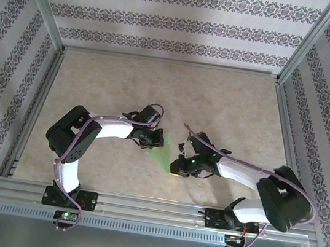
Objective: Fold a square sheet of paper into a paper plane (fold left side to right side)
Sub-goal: Fourth fold the wing at the center of the table.
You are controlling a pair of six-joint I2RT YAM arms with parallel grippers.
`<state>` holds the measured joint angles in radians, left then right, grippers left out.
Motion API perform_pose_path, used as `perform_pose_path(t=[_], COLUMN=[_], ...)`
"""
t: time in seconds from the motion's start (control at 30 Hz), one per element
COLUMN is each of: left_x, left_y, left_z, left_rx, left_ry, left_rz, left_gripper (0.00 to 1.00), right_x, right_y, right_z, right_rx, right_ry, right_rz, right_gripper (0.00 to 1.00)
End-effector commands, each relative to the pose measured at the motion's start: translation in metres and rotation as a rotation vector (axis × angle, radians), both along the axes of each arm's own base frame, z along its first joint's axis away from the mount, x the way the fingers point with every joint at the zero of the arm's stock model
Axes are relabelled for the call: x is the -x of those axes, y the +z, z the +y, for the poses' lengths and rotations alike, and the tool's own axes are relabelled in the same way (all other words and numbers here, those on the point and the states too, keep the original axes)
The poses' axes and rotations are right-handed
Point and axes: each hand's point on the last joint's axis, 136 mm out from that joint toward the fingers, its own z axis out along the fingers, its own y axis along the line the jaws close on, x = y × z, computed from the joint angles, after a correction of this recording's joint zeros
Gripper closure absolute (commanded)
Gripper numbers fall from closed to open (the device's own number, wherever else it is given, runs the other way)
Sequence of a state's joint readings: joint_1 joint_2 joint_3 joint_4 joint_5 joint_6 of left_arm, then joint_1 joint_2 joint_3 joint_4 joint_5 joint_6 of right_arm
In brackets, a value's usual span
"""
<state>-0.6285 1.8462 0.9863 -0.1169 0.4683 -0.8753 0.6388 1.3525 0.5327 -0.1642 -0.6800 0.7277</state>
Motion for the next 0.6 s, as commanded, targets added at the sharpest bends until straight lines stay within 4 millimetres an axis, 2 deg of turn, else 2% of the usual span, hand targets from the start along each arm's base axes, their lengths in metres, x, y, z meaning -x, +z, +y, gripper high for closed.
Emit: perform_pose_path(t=[0.0,0.13,0.27,0.4,0.57], left_x=[0.011,0.011,0.011,0.01,0.01], left_y=[-0.027,-0.026,-0.026,-0.025,-0.025], left_z=[0.023,0.023,0.023,0.023,0.022], left_rx=[-0.128,-0.125,-0.124,-0.123,-0.122], left_ry=[0.024,0.024,0.026,0.025,0.022], left_rz=[0.066,0.062,0.063,0.062,0.061], left_gripper=[0.95,0.95,0.95,0.95,0.95], right_x=[-0.008,-0.019,-0.032,-0.045,-0.045], right_y=[0.02,0.021,0.014,0.005,-0.009], right_z=[0.002,0.015,0.029,0.032,0.032], right_rx=[-0.051,-0.073,-0.062,-0.042,-0.009], right_ry=[-0.012,-0.018,-0.03,-0.066,-0.061], right_rz=[-0.024,-0.044,-0.061,-0.081,-0.058], right_gripper=[0.95,0.98,1.0,1.0,1.0])
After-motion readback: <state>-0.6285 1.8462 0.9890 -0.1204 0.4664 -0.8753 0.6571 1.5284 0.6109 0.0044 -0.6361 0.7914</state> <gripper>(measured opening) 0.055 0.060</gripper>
